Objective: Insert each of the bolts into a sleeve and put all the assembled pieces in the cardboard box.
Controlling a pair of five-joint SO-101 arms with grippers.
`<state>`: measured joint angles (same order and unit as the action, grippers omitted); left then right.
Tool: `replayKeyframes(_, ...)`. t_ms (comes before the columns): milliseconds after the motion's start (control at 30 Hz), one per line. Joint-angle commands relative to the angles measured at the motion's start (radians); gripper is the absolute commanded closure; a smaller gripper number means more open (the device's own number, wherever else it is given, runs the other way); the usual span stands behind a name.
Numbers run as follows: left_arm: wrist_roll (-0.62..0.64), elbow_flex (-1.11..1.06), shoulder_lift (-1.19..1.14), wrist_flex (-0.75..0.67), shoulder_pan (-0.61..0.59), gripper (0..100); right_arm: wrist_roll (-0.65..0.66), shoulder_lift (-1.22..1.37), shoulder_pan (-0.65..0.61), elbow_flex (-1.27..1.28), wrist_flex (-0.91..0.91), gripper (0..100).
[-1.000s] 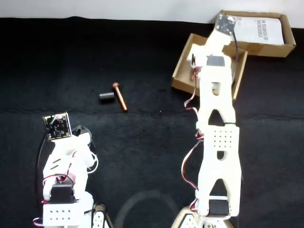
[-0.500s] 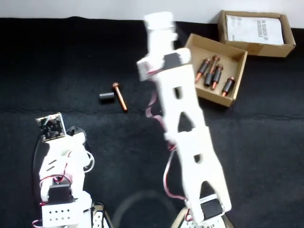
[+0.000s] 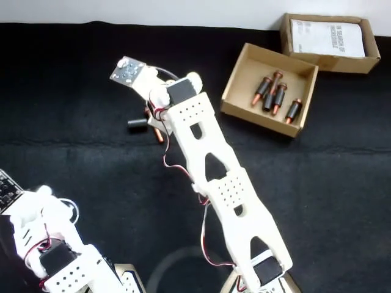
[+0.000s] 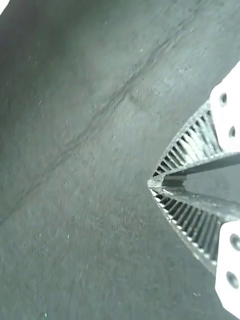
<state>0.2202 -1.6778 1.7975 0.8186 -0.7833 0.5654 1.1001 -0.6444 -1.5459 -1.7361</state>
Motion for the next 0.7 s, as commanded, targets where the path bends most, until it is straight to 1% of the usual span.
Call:
replayKeyframes(0,-0.012,-0.018,0.012,-0.003,-0.013,97,-0.009,-0.013,-0.031,0.001,0.044,82.0)
replayKeyframes(133,-0.144,-0.018,0.012,0.0,0.01,98,0.14,-0.013,-0.071,0.01,0.139,82.0)
replayKeyframes(267,-0.233,-0.018,0.012,0.0,0.038,98,0.216,0.008,-0.119,0.042,0.196,82.0)
replayKeyframes(433,-0.255,-0.018,0.012,0.002,0.045,98,0.293,0.074,-0.174,0.073,0.245,82.0)
replayKeyframes(667,-0.255,-0.018,0.01,0.002,0.048,98,0.358,0.162,-0.174,0.073,0.375,82.0)
